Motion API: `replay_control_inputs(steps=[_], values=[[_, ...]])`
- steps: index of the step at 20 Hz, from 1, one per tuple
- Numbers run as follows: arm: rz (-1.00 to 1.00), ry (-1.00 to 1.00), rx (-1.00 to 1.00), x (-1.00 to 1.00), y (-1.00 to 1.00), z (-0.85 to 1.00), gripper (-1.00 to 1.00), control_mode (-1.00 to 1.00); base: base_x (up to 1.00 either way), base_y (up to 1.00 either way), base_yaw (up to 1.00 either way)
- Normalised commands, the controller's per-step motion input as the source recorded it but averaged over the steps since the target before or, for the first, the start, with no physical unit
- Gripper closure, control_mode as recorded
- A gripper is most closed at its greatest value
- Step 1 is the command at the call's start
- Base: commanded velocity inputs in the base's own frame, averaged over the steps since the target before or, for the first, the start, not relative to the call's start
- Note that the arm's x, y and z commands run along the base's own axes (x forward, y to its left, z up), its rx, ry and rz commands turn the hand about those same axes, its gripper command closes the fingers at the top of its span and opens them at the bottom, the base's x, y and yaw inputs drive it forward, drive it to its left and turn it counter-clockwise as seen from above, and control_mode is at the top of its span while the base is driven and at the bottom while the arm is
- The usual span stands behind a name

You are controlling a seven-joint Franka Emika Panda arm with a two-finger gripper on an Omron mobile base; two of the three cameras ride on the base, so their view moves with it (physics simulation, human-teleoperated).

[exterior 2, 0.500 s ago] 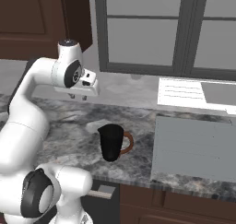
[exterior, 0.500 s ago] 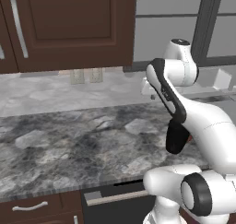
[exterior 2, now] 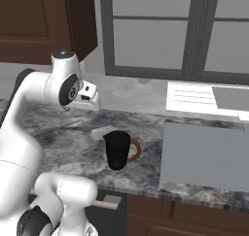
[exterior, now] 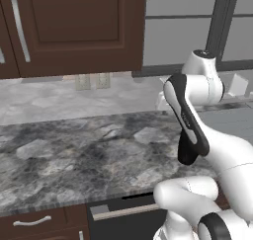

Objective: Turn on the sink faucet and place the jug under the water for a few seconds to fill it up.

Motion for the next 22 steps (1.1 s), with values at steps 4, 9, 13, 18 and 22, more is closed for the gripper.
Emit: replay_control_inputs(steps=[4,9,13,18,22], values=[[0.00,0.00,0.00,-0.56,0.00,-0.50,-1.00,-1.00,0.00,0.00,0.00],[0.00,0.00,0.00,-0.24,0.00,-0.29,-1.00,-1.00,0.00,0.00,0.00],[0.00,0.00,0.00,0.00,0.00,-0.03,-1.00,-1.00,0.00,0.00,0.00],[0.00,0.00,0.00,0.01,0.00,0.00,-1.00,-1.00,0.00,0.00,0.00],[0.00,0.00,0.00,-0.10,0.00,0.00,-1.00,-1.00,0.00,0.00,0.00]])
